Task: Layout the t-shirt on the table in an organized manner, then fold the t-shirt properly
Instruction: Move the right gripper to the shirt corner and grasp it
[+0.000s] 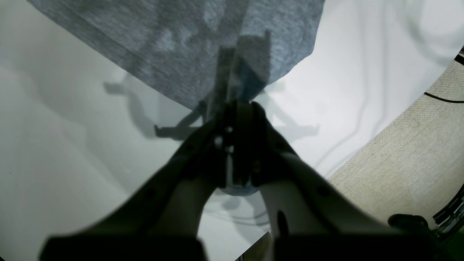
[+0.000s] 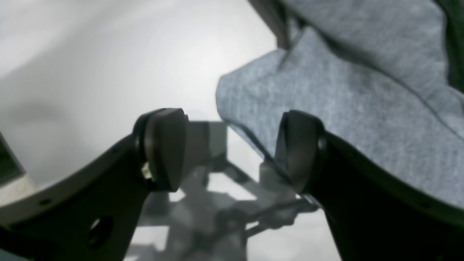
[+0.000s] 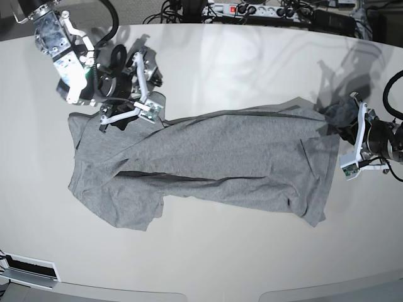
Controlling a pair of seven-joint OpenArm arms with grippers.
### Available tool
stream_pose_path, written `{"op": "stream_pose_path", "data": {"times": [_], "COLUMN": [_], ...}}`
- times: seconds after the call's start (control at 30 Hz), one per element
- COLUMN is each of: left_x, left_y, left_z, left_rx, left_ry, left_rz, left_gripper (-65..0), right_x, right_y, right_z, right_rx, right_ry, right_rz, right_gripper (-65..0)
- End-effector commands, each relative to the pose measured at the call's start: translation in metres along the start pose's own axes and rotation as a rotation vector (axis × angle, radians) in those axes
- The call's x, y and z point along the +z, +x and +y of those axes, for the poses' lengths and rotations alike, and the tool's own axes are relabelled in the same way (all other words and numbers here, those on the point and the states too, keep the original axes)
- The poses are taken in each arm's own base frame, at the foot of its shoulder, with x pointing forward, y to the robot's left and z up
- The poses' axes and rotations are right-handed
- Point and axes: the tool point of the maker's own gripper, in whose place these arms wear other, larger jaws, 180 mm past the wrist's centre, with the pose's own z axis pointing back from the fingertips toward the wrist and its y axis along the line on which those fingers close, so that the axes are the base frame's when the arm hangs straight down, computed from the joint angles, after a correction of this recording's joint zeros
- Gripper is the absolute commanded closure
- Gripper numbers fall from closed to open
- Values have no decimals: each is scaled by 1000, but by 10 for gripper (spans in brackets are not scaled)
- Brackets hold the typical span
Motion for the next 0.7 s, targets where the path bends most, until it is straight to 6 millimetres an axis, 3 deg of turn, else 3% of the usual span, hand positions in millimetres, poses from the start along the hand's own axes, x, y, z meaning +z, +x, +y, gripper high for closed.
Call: {"op": "stream_pose_path", "data": {"times": [0.0,0.2,0.4,0.5,0.6,0.67], "left_x": [12,12,12,12,12,13], "left_y": [3,3,3,3,3,3], "left_z": [12,12,12,12,13,13], "left_rx": [-3,-3,-3,-3,-3,-3], "left_ry": [41,40,40,40,41,42], "left_rz": [-13,-14,-14,-13,-9,-10], "left_gripper": [-43,-44,-43,-43,-44,-43], "right_x": [2,-5,-30,-39,-36,-33], "right_y": [10,6,-19,-24,-26,-28], "right_z": [-9,-22,-5,-11,-27,-35], "right_rx": [9,-3,-47,-41,-44,-42], "right_ry": [-34,-155,-85,-122,-177,-192], "right_rz": [-32,-14,57,94,140,186], "right_gripper": [-441,-441,-423,-300,-22,0]}}
